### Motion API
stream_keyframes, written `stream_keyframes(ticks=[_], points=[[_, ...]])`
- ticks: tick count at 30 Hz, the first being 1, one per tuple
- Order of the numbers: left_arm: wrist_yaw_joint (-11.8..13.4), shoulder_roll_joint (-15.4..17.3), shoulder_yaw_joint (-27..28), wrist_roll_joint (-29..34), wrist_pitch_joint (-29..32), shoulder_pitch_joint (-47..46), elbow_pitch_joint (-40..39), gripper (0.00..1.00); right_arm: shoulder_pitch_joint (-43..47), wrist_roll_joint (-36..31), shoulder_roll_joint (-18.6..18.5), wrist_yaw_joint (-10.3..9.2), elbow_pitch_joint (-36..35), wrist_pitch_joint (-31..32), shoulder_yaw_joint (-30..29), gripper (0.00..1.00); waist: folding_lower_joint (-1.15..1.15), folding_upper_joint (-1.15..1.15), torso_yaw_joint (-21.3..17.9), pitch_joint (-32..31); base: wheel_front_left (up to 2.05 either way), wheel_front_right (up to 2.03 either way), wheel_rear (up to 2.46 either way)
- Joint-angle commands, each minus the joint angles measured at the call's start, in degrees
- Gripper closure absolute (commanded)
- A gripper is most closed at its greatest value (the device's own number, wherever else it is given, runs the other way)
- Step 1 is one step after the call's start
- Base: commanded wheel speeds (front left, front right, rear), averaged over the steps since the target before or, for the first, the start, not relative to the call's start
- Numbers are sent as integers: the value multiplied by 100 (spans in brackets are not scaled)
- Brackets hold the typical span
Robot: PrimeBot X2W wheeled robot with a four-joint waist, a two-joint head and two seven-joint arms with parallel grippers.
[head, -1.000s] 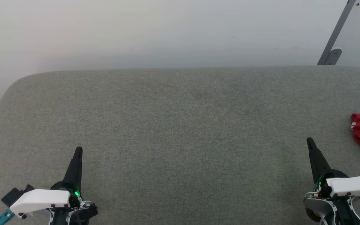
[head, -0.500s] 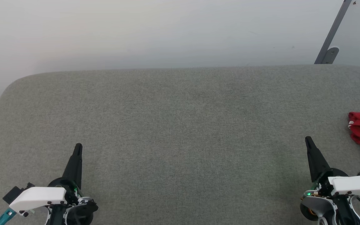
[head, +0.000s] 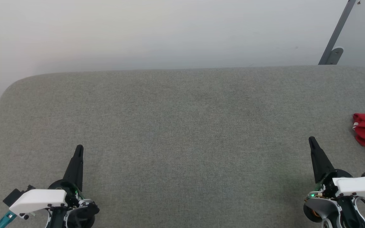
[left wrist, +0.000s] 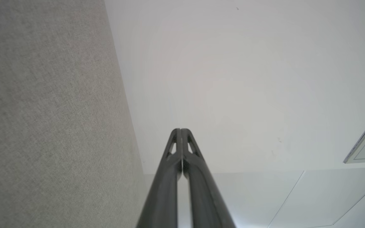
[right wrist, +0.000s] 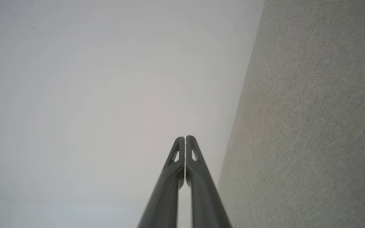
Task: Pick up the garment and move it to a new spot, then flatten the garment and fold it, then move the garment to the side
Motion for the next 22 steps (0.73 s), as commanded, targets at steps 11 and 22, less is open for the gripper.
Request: stream_keyframes(ticks=[11, 22], points=[[2, -15, 34, 18, 34, -80, -3, 100, -19, 22, 9, 2, 10, 1, -1, 100, 0, 0, 0, 0, 0, 0, 0], [2, -27, 50, 33, 44, -82, -2, 100, -19, 23, 9, 2, 10, 1, 1, 100, 0, 0, 0, 0, 0, 0, 0]])
